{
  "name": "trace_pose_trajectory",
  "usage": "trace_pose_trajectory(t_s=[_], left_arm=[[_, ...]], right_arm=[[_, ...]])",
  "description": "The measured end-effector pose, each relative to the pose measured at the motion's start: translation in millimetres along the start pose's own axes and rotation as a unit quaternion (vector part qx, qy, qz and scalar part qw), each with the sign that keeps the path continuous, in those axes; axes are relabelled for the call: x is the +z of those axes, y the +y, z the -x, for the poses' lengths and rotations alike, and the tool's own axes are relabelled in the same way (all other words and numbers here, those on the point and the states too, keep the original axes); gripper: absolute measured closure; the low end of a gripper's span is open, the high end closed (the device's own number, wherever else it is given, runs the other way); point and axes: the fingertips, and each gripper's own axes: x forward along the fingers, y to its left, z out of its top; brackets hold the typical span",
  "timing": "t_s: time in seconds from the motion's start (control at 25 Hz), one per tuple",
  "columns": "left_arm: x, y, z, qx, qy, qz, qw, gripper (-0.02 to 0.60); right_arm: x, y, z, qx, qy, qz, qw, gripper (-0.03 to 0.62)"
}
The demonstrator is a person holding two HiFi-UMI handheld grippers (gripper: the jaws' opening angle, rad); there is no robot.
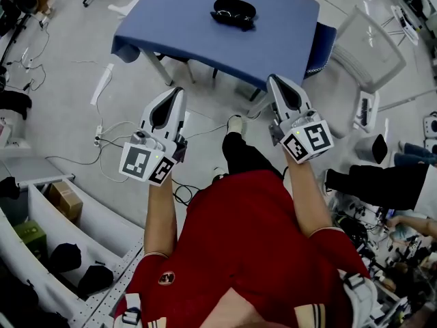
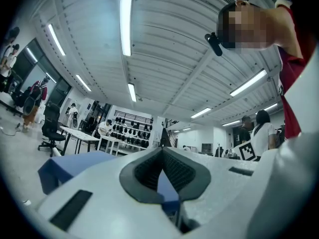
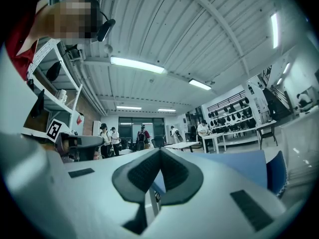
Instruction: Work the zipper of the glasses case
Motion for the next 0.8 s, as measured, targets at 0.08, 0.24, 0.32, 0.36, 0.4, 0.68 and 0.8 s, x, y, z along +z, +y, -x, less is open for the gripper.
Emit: trace_pose_trajectory(t_s=[0.08, 0.24, 0.32, 0.36, 0.4, 0.68, 0.8], left_arm=[[-0.9, 11.3, -7.4, 0.004, 0.007, -0.001, 1.0, 0.574], [-6.1, 33.9, -36.9, 0.001, 0.023, -0.007, 0.9997, 0.574], [-10.3, 46.3, -56.2, -0.001, 0.03, -0.01, 0.9995, 0.574], [-12.6, 52.3, -66.4, -0.002, 0.034, -0.011, 0.9994, 0.574], [-14.9, 57.8, -77.0, -0.004, 0.037, -0.012, 0.9992, 0.574], [-28.3, 102.1, -157.1, -0.018, 0.068, -0.019, 0.9974, 0.574], [-33.4, 121.2, -189.3, -0.017, 0.078, -0.022, 0.9966, 0.574]], right_arm=[[-0.5, -9.5, -12.6, -0.002, -0.003, 0.001, 1.0, 0.602], [-1.9, -37.1, -38.8, -0.012, -0.007, 0.007, 1.0, 0.602], [-6.7, -51.1, -52.8, -0.013, -0.003, 0.011, 1.0, 0.602], [-9.6, -58.2, -59.8, -0.014, -0.001, 0.013, 1.0, 0.602], [-12.0, -65.5, -66.9, -0.016, 0.002, 0.014, 1.0, 0.602], [-25.2, -124.5, -123.4, -0.028, 0.015, 0.007, 0.999, 0.602], [-32.1, -144.3, -144.6, -0.024, 0.027, 0.002, 0.999, 0.602]])
